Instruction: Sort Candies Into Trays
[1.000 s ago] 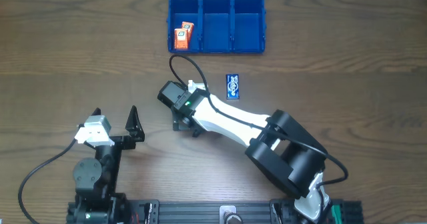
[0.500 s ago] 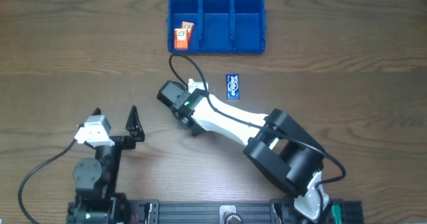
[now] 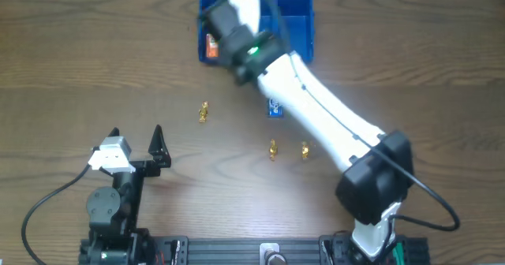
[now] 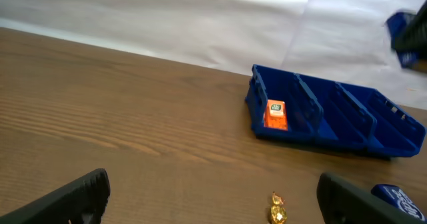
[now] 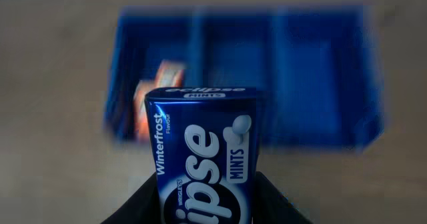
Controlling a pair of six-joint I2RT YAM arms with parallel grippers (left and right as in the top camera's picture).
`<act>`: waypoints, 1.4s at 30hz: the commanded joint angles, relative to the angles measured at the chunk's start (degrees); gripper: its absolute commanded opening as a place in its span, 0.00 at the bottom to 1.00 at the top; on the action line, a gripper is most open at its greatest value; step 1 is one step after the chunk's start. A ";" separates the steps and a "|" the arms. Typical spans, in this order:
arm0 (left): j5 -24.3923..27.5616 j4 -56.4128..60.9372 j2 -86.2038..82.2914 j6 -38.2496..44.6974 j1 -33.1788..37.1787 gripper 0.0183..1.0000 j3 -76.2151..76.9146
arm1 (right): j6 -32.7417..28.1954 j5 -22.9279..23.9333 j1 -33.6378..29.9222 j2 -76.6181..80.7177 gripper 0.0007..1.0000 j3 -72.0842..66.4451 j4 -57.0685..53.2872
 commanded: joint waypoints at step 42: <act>-0.33 -2.43 -0.28 0.96 0.39 1.00 -0.92 | 5.25 -9.29 -4.07 -7.93 0.96 -42.07 16.24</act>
